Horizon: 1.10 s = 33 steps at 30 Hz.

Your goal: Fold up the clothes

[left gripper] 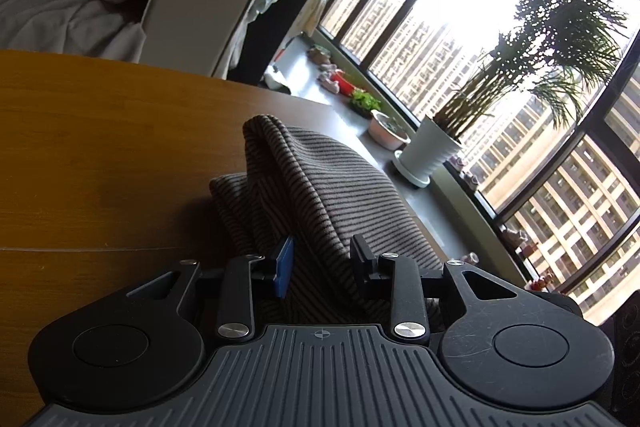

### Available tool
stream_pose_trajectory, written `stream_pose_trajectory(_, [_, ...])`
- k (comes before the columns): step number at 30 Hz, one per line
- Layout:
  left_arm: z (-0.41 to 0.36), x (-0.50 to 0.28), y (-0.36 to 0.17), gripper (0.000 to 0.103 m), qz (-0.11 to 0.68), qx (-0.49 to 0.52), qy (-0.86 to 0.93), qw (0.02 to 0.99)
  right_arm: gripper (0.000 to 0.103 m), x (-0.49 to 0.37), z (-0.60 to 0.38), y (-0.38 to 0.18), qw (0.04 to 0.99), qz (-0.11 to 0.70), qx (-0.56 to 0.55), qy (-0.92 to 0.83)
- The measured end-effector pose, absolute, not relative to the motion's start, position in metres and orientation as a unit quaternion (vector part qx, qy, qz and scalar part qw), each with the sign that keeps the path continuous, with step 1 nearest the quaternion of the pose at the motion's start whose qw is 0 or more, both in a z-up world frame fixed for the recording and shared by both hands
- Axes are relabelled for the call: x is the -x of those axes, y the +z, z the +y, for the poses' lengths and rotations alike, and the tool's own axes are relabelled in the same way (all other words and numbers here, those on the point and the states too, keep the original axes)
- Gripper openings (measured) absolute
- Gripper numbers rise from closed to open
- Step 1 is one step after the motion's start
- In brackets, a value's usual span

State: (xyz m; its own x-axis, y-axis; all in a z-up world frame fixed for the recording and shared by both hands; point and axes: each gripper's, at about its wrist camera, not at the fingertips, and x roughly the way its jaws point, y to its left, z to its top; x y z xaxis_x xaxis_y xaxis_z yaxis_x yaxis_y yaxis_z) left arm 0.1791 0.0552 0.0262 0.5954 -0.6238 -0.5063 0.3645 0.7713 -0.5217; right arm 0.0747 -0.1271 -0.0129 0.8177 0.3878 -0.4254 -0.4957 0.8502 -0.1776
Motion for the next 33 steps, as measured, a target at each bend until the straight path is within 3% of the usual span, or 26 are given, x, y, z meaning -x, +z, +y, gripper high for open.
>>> stream_pose_trajectory(4, [0.066,-0.167,0.021,0.024,0.355,0.204,-0.304,0.86,0.009,-0.086,-0.146,0.002,0.944,0.207,0.052,0.253])
stream_pose_trajectory(14, [0.069,-0.177,-0.014,0.024,0.387,0.276,-0.343,0.81,0.009,-0.127,-0.157,-0.003,0.904,0.262,-0.105,0.321])
stream_pose_trajectory(17, [0.07,-0.18,-0.02,0.016,0.396,0.268,-0.33,0.814,0.009,-0.132,-0.146,-0.023,0.902,0.275,-0.099,0.319])
stream_pose_trajectory(22, [0.076,-0.183,-0.025,0.015,0.401,0.272,-0.314,0.816,0.011,-0.123,-0.13,-0.035,0.913,0.264,-0.039,0.307])
stream_pose_trajectory(29, [0.089,-0.179,-0.012,0.031,0.378,0.274,-0.258,0.846,0.012,-0.1,-0.101,-0.048,0.928,0.233,0.08,0.28])
stream_pose_trajectory(33, [0.094,-0.174,0.004,0.035,0.353,0.271,-0.234,0.864,0.014,-0.094,-0.092,-0.051,0.928,0.224,0.114,0.273])
